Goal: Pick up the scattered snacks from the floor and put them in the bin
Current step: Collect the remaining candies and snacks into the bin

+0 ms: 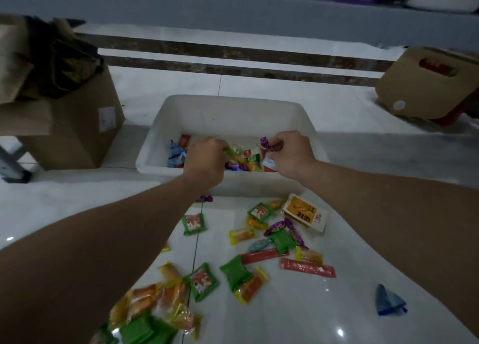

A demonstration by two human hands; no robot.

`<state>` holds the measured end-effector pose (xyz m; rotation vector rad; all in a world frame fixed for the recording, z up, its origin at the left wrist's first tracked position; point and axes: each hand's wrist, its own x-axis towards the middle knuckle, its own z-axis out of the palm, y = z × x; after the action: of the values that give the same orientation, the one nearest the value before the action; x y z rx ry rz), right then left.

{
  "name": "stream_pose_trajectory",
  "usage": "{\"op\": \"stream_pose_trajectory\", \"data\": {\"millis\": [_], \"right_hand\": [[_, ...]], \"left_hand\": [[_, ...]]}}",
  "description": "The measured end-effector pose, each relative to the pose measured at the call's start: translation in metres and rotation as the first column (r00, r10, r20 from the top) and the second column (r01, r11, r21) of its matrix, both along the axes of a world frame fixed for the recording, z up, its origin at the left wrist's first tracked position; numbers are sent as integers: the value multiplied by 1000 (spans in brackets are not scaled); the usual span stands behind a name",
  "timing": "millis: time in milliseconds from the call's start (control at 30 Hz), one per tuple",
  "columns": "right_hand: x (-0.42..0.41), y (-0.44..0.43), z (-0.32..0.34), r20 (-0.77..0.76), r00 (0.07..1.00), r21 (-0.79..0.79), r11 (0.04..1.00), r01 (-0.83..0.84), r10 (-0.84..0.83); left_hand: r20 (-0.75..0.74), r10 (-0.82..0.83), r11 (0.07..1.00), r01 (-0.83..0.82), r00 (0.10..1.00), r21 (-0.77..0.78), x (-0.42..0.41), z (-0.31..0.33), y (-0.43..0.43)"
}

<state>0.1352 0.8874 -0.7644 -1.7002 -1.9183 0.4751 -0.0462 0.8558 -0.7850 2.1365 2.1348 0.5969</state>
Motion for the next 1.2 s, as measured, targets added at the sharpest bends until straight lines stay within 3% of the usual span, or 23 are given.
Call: {"op": "stream_pose_trajectory", "data": {"millis": [267,433,733,933,1200], "right_hand": [[-13,27,-28,-46,999,-38,999,0,-2],[-9,37,-44,40,999,-55,998,-19,21],[5,33,-49,-11,1000,-56,998,7,-8],[44,11,-28,-35,999,-60,998,10,-12],[116,-42,-12,-78,983,-98,983,157,-164]], "left_hand": [[110,-13,996,23,994,-89,-4,-28,27],[192,-4,990,31,981,-138,0,-46,34],[282,-26,993,57,959,-103,5,-49,29],[345,-89,988,126,934,-87,31,-34,24],[407,-209,967,251,889,-51,96,-14,-8]]}}
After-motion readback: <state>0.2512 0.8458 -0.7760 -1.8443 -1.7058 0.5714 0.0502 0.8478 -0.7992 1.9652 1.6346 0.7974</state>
